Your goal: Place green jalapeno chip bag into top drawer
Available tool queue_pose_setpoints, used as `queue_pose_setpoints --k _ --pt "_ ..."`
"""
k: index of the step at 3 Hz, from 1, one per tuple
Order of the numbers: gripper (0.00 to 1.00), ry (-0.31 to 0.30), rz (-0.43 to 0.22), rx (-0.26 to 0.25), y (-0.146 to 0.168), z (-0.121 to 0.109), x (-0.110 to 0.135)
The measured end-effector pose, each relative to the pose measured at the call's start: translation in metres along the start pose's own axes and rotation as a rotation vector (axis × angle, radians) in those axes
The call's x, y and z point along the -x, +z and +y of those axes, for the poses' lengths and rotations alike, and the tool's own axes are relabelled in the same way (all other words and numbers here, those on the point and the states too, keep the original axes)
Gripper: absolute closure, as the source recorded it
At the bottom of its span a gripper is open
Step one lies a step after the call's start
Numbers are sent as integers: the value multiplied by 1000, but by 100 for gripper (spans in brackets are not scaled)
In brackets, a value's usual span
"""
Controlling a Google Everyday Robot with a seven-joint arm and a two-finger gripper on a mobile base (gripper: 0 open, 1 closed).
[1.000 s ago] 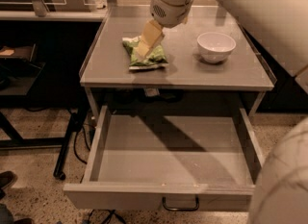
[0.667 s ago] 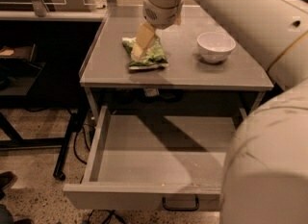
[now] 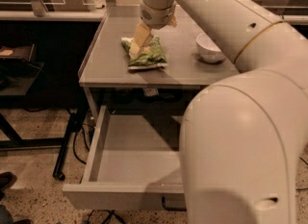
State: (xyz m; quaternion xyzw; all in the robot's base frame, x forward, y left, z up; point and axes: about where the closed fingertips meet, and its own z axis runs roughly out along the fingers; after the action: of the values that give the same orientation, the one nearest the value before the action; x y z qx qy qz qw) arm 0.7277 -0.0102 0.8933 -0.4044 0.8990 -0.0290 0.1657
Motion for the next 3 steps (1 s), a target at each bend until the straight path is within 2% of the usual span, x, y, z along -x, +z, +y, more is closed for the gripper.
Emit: queue_pose_setpoints --k 2,3 --pt "0 85 27 33 35 -30 9" --pt "0 105 35 74 52 -27 13"
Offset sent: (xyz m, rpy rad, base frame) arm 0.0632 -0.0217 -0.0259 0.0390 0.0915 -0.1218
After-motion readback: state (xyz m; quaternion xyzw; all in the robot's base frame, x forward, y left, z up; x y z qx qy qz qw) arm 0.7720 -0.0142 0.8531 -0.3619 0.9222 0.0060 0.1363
